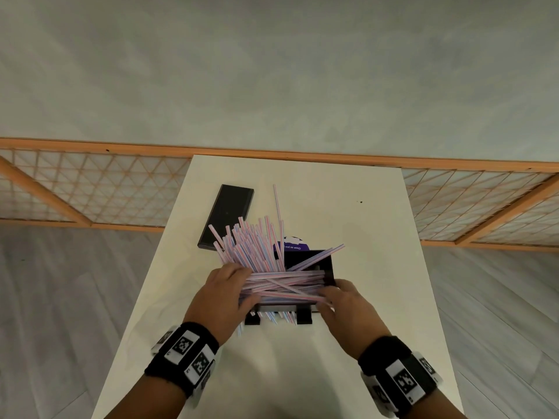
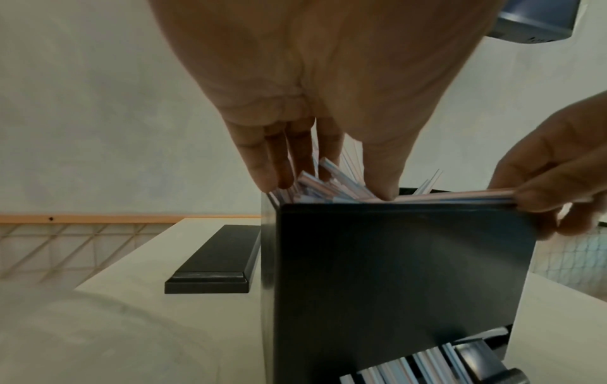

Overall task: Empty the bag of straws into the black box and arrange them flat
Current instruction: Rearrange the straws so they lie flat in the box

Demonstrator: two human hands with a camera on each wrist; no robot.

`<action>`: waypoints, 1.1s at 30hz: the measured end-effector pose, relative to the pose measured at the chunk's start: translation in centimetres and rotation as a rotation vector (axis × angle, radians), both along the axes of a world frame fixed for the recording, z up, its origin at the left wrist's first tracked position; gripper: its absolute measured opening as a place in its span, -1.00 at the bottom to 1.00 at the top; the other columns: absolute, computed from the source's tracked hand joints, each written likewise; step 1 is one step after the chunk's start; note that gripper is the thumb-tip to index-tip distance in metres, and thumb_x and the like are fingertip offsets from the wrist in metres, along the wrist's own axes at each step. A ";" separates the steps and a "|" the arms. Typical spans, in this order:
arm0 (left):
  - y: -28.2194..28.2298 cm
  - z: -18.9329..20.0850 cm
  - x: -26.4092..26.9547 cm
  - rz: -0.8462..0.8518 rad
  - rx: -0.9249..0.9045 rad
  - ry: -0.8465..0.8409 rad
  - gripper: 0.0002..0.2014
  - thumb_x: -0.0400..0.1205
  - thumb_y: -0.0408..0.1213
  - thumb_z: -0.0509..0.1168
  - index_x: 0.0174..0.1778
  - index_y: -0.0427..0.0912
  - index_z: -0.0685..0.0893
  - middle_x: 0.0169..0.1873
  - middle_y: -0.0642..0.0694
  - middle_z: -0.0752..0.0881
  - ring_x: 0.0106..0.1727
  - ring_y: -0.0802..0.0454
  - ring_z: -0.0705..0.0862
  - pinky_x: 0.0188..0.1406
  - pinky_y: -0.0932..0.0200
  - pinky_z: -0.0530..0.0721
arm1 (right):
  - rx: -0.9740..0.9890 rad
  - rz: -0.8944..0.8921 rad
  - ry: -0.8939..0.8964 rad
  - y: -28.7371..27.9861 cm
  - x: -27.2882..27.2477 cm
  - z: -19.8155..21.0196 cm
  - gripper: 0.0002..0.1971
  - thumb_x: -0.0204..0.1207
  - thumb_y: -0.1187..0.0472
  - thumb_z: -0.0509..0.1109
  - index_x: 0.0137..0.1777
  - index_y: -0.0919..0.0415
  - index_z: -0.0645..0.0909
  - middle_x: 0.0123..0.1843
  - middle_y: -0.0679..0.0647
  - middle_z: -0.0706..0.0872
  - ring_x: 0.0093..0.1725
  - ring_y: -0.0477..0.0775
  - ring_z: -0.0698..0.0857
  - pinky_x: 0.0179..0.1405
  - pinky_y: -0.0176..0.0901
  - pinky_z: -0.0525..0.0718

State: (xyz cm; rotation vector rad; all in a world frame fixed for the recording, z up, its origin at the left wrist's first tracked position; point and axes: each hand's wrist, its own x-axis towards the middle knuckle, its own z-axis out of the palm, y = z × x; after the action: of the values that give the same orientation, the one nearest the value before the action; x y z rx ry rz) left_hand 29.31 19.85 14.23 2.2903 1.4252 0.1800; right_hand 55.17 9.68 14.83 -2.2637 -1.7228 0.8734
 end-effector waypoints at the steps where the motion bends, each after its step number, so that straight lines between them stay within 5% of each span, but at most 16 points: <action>1: 0.0 -0.1 0.1 -0.012 0.035 0.003 -0.50 0.62 0.09 0.46 0.44 -0.03 0.66 0.33 0.04 0.60 0.34 -0.03 0.56 0.22 0.08 0.69 | 0.004 0.017 -0.030 0.2 0.1 -0.2 -0.73 0.75 -0.02 0.24 0.34 -0.05 0.65 0.40 0.03 0.57 0.14 0.17 0.74 0.15 -0.03 0.70; 7: -0.7 -0.1 1.7 -0.135 0.232 0.070 -0.51 0.61 0.08 0.40 0.43 -0.02 0.61 0.29 0.01 0.59 0.30 -0.07 0.56 0.44 -0.06 0.57 | 0.111 0.080 -0.148 1.3 1.6 -0.4 -0.70 0.78 -0.15 0.15 0.31 -0.20 0.66 0.14 -0.09 0.67 0.06 0.10 0.73 -0.02 -0.01 0.73; 11: -1.5 -0.6 3.0 -0.201 0.268 0.072 -0.42 0.68 0.06 0.29 0.61 -0.08 0.48 0.49 -0.09 0.53 0.56 -0.17 0.49 0.70 -0.27 0.30 | 0.231 0.090 -0.162 2.7 2.1 -0.1 -0.76 0.74 -0.02 0.30 0.29 -0.18 0.74 0.10 -0.02 0.66 0.05 0.16 0.67 -0.05 0.01 0.73; 16: -1.8 -0.2 4.3 -0.154 0.330 0.187 -0.25 0.61 0.20 0.35 0.68 -0.10 0.45 0.71 -0.26 0.38 0.75 -0.31 0.29 0.73 -0.51 -0.13 | 0.230 0.165 -0.152 4.4 1.1 -0.2 -0.67 0.63 0.23 0.43 0.33 -0.12 0.71 0.16 0.02 0.61 0.06 0.20 0.68 -0.05 0.01 0.77; 19: -2.1 -0.9 4.9 -0.232 0.312 0.222 -0.29 0.72 0.20 0.18 0.75 -0.09 0.34 0.73 -0.20 0.37 0.78 -0.21 0.26 0.74 -0.47 -0.02 | 0.243 0.229 -0.087 5.0 1.2 0.6 -0.69 0.64 0.18 0.41 0.36 -0.04 0.69 0.23 0.01 0.66 0.16 0.15 0.69 0.12 -0.07 0.72; 22: -2.0 -2.4 4.8 -0.314 0.254 0.260 -0.35 0.79 0.19 0.04 0.76 -0.08 0.30 0.73 -0.18 0.38 0.77 -0.20 0.28 0.74 -0.38 0.05 | 0.365 0.097 0.020 6.3 3.4 2.9 -0.77 0.65 0.12 0.44 0.27 0.00 0.73 0.14 -0.05 0.72 0.02 -0.03 0.72 0.04 -0.25 0.63; 25: -2.2 -3.5 4.0 -0.365 0.245 0.243 -0.42 0.79 0.01 0.20 0.74 0.00 0.32 0.70 -0.18 0.43 0.74 -0.23 0.34 0.74 -0.32 0.07 | 0.482 -0.047 0.007 9.4 7.2 4.2 -0.82 0.66 0.17 0.44 0.21 0.05 0.77 0.04 -0.04 0.76 -0.17 -0.05 0.71 -0.07 -0.22 0.61; 29: -3.0 -3.5 2.8 -0.341 0.176 0.181 -0.41 0.75 -0.17 0.25 0.73 0.10 0.30 0.69 -0.12 0.43 0.74 -0.20 0.34 0.72 -0.32 0.26 | 0.259 -0.055 0.044 15.8 11.3 1.2 -0.81 0.71 0.13 0.37 0.23 -0.01 0.76 0.10 -0.07 0.80 -0.06 -0.01 0.73 0.01 -0.21 0.54; 33: -3.5 -3.5 1.7 -0.334 0.148 0.174 -0.49 0.75 -0.11 0.08 0.68 0.13 0.38 0.67 -0.07 0.46 0.71 -0.19 0.39 0.67 -0.28 0.22 | 0.002 0.202 -0.012 21.0 10.9 -5.1 -0.75 0.76 0.09 0.29 0.34 -0.08 0.72 0.23 0.00 0.78 0.09 0.03 0.70 0.12 -0.18 0.49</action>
State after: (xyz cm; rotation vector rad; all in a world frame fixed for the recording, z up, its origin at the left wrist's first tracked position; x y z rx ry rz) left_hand 30.97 16.31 10.77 2.6817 1.1139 -0.0174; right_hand 66.12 30.63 9.69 -2.1242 -1.9823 0.8958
